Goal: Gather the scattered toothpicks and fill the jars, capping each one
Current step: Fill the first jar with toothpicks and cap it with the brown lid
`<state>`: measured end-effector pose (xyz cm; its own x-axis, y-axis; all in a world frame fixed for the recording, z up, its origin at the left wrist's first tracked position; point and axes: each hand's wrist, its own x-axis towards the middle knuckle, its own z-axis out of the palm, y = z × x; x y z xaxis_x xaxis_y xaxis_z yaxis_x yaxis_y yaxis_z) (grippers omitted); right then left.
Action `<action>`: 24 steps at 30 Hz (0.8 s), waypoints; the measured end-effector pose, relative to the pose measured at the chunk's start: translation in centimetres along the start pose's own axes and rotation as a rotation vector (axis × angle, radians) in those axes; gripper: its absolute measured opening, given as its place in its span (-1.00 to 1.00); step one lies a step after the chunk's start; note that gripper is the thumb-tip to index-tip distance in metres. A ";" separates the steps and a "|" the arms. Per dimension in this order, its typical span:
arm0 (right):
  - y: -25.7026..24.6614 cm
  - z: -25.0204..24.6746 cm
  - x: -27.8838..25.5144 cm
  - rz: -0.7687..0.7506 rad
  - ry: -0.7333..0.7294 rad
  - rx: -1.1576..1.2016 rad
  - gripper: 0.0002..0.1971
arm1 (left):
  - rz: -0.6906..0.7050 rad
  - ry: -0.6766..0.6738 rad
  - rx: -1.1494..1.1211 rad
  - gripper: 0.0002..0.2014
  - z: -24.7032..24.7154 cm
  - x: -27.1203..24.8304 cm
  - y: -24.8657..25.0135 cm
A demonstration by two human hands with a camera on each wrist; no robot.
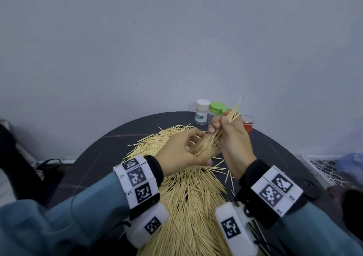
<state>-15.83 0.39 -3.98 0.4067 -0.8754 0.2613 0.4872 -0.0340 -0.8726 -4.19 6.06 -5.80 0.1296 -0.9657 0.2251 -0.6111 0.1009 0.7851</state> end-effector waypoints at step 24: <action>0.5 -0.2 -0.8 -0.068 0.013 -0.199 -0.69 | -0.060 -0.002 -0.143 -0.44 -0.2 0.2 0.2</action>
<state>-16.06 1.02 -4.68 0.3678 -0.8739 0.3180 0.3507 -0.1864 -0.9178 -4.13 5.92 -5.55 0.1607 -0.9715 0.1745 -0.4847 0.0763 0.8713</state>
